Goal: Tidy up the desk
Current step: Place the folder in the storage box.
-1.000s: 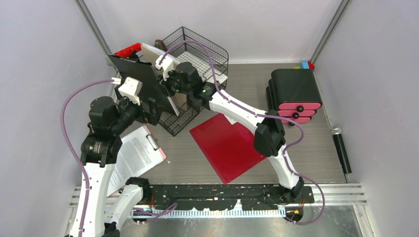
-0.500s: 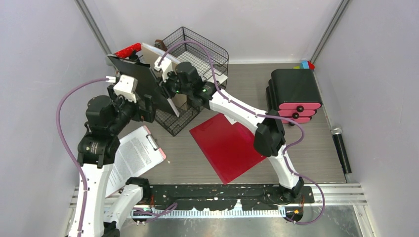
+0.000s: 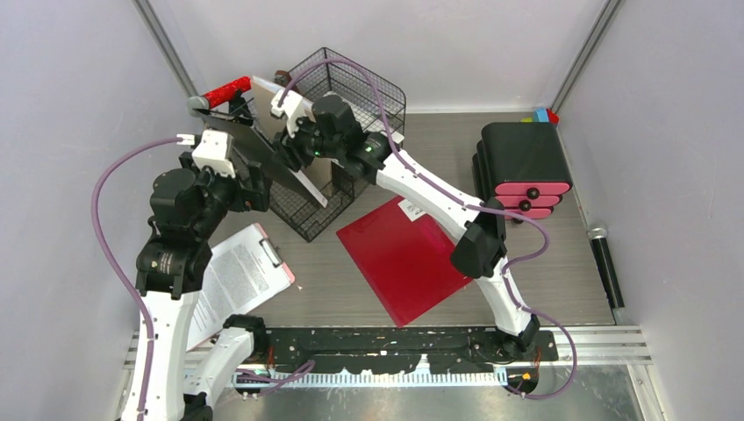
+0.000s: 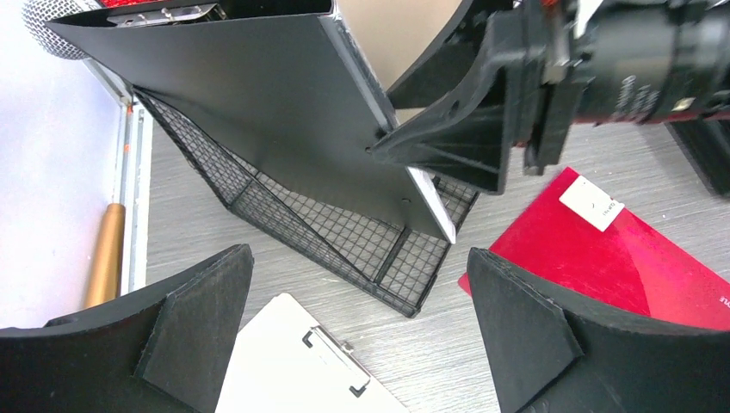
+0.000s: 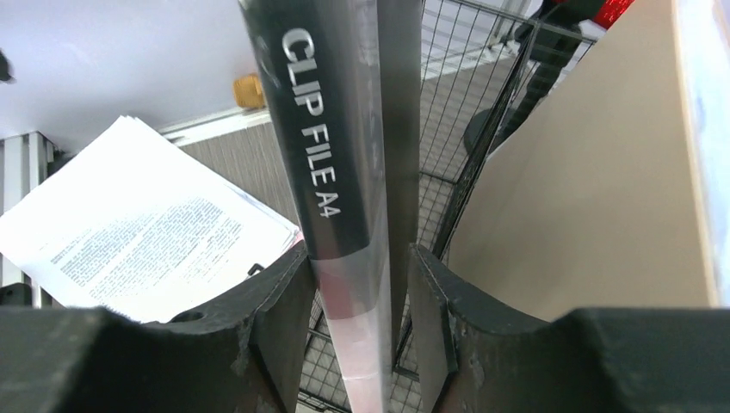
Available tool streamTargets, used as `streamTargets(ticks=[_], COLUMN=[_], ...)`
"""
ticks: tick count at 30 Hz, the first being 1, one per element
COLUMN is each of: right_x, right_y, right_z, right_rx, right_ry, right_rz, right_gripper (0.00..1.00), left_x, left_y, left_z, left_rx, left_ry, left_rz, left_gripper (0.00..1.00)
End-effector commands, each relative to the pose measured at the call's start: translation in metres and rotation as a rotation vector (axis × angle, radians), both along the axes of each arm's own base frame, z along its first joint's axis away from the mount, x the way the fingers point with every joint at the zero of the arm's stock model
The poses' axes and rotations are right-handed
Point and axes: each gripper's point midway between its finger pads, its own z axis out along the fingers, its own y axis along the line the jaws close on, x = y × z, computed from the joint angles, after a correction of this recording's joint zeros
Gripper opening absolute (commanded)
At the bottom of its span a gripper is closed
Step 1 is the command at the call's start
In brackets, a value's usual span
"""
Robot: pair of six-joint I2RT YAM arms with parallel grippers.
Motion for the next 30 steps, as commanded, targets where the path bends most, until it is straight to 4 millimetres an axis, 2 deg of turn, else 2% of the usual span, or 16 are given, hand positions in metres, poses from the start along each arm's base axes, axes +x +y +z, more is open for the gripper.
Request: streamTargets(ticks=[1, 5, 14, 19, 22, 27, 30], right_x=[-0.004, -0.001, 0.006, 0.015, 0.017, 0.016, 0.017], right_y=[-0.006, -0.006, -0.007, -0.014, -0.014, -0.009, -0.006], right_z=[0.012, -0.009, -0.030, -0.055, -0.062, -0.054, -0.048], right_rx=[-0.030, -0.092, -0.160, -0.248, -0.262, -0.225, -0.204], right_ry=[0.001, 0.023, 0.008, 0.006, 0.005, 0.006, -0.007], right_rz=[0.028, 0.018, 0.007, -0.024, -0.028, -0.022, -0.018], right_gripper=[0.49, 0.50, 0.51, 0.50, 0.48, 0.38, 0.22], left_x=[-0.004, -0.008, -0.015, -0.018, -0.021, -0.021, -0.021], left_y=[0.009, 0.012, 0.016, 0.019, 0.020, 0.021, 0.021], left_z=[0.022, 0.022, 0.021, 0.017, 0.017, 0.015, 0.013], left_rx=[0.004, 0.012, 0.057, 0.081, 0.090, 0.100, 0.102], left_ry=[-0.072, -0.076, -0.063, -0.048, -0.048, -0.044, -0.041], left_rz=[0.042, 0.054, 0.056, 0.061, 0.062, 0.063, 0.063], left_gripper=[1.00, 1.00, 1.00, 1.00, 1.00, 1.00, 1.00])
